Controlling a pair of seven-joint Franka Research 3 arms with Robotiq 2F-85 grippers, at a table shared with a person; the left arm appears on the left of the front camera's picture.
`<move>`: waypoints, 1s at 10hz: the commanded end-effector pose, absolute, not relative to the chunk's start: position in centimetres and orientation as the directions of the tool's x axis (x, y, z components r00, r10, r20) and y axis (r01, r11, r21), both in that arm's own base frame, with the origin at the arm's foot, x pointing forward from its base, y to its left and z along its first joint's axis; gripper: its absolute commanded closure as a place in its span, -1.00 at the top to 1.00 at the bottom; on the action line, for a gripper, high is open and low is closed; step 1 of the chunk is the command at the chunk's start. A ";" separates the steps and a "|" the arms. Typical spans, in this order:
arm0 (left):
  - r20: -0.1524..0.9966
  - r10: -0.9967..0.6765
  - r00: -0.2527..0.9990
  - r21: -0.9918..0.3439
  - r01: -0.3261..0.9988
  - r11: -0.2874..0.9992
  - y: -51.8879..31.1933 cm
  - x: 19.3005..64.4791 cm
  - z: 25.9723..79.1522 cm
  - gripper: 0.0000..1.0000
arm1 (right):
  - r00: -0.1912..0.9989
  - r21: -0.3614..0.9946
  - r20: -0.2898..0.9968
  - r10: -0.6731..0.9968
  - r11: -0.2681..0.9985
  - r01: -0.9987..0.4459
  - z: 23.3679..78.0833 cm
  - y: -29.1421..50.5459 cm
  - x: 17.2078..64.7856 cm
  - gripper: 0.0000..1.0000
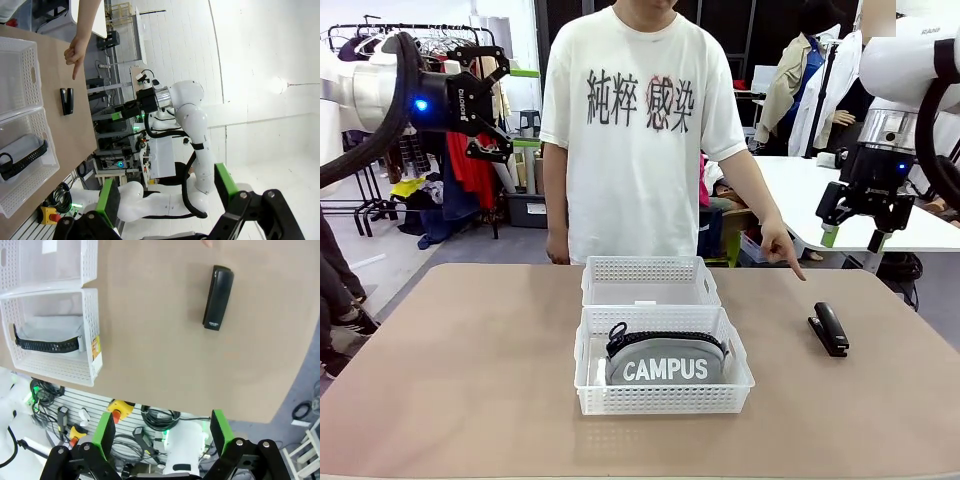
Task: Distribute items into two baskets.
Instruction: Pick up the Stapler that the person points to.
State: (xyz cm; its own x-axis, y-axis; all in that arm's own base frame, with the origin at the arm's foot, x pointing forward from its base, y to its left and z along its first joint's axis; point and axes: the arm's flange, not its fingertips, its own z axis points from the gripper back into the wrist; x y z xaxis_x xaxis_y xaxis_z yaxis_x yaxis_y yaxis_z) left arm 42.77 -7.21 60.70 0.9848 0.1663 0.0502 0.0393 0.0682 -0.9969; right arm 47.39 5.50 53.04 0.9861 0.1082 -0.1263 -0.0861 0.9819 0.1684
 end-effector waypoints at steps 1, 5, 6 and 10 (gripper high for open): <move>0.049 0.173 0.984 -0.997 0.038 0.065 -7.2 42.7 60.9 1.00 | 0.985 0.148 -0.124 0.116 0.984 -0.098 53.4 5.6 47.8 1.00; 0.049 0.173 0.984 -0.997 0.038 0.065 -7.2 42.7 60.9 1.00 | 0.993 0.011 -0.108 -0.052 0.999 0.053 47.4 5.2 47.9 1.00; 0.049 0.173 0.984 -0.997 0.038 0.065 -7.2 42.7 60.9 1.00 | 0.994 0.007 -0.095 -0.054 0.998 0.055 46.0 4.9 48.2 1.00; 0.049 0.173 0.984 -0.997 0.038 0.065 -7.2 42.7 60.9 1.00 | 0.997 -0.039 0.066 -0.046 0.998 0.049 39.4 4.6 46.8 1.00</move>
State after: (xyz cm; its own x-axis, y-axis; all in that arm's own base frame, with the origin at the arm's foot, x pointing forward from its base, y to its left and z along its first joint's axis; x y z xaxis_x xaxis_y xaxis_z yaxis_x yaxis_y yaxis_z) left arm 42.77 -7.22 60.71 0.9848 0.1663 0.0504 0.0395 0.0683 -0.9969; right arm 47.82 4.42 40.72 0.9999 -0.0085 -0.0094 0.0086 0.9999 0.0090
